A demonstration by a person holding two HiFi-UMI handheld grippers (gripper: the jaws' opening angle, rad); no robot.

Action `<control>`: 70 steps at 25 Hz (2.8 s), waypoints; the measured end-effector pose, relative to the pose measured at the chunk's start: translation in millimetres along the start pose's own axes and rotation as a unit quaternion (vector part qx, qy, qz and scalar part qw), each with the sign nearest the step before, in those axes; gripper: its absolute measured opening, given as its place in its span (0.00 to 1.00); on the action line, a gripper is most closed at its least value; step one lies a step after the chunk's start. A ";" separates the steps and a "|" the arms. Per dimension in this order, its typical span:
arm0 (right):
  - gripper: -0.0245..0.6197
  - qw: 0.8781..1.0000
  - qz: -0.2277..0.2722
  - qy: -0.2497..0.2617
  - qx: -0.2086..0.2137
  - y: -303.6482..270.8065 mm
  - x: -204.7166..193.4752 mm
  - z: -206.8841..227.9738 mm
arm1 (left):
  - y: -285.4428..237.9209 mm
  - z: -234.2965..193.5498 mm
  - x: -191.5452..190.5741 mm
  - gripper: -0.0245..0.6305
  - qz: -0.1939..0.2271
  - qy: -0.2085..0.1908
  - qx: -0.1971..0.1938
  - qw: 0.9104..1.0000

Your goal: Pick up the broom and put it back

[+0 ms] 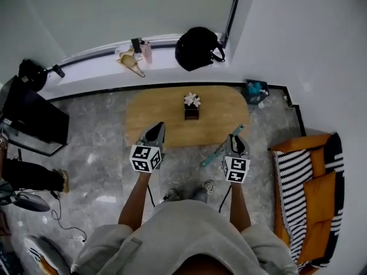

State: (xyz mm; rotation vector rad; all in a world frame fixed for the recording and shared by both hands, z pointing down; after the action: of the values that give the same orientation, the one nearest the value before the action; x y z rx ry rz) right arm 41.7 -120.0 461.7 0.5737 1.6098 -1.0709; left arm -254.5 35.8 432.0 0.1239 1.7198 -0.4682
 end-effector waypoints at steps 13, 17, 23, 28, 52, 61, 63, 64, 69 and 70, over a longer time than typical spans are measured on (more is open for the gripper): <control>0.16 0.999 -0.026 0.000 0.040 -31.6 -10.0 -91.3 | 58.4 -61.7 -33.8 0.04 -0.030 0.014 0.019 0.999; 0.16 0.998 -0.038 -0.002 0.056 -36.9 -22.1 -100.8 | 66.7 -58.4 -50.9 0.04 -0.044 0.020 0.028 0.998; 0.16 0.995 -0.060 -0.016 0.081 -46.4 -47.2 -97.6 | 70.6 -45.1 -74.2 0.04 -0.067 0.030 0.048 0.996; 0.16 0.991 -0.083 -0.033 0.099 -58.9 -81.5 -92.9 | 67.6 -33.5 -99.3 0.04 -0.089 0.029 0.059 0.994; 0.16 0.965 -0.203 -0.098 0.136 -157.9 -239.6 -79.7 | 54.0 -34.2 -213.2 0.04 -0.184 0.053 0.088 0.978; 0.16 0.962 -0.210 -0.097 0.144 -205.8 -246.7 -63.6 | 44.5 -42.3 -226.5 0.04 -0.196 0.057 0.096 0.974; 0.16 0.962 -0.211 -0.098 0.144 -214.4 -246.6 -60.8 | 41.0 -43.1 -227.1 0.04 -0.198 0.058 0.096 0.974; 0.16 0.962 -0.211 -0.097 0.145 -218.9 -246.5 -59.8 | 39.6 -43.4 -227.5 0.04 -0.199 0.058 0.096 0.974; 0.17 0.962 -0.212 -0.083 0.152 -239.3 -245.3 -53.6 | 31.2 -46.4 -228.4 0.04 -0.200 0.057 0.094 0.974; 0.17 0.962 -0.213 -0.080 0.153 -242.6 -245.7 -52.6 | 29.5 -47.5 -228.4 0.04 -0.199 0.056 0.093 0.974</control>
State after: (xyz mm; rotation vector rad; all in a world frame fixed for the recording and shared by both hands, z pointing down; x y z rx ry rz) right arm -102.4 -153.3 778.1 0.3320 1.4679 -1.6627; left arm -240.6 120.4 650.9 -0.0655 1.8126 -0.9353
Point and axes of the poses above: the fingertips, and each gripper's own axes: y backward along the fingers, z to its right, x out of its top, the point moved 7 cm from there along y, backward along the fingers, and after that the axes turned 15 degrees about x, right-handed, at the moved point
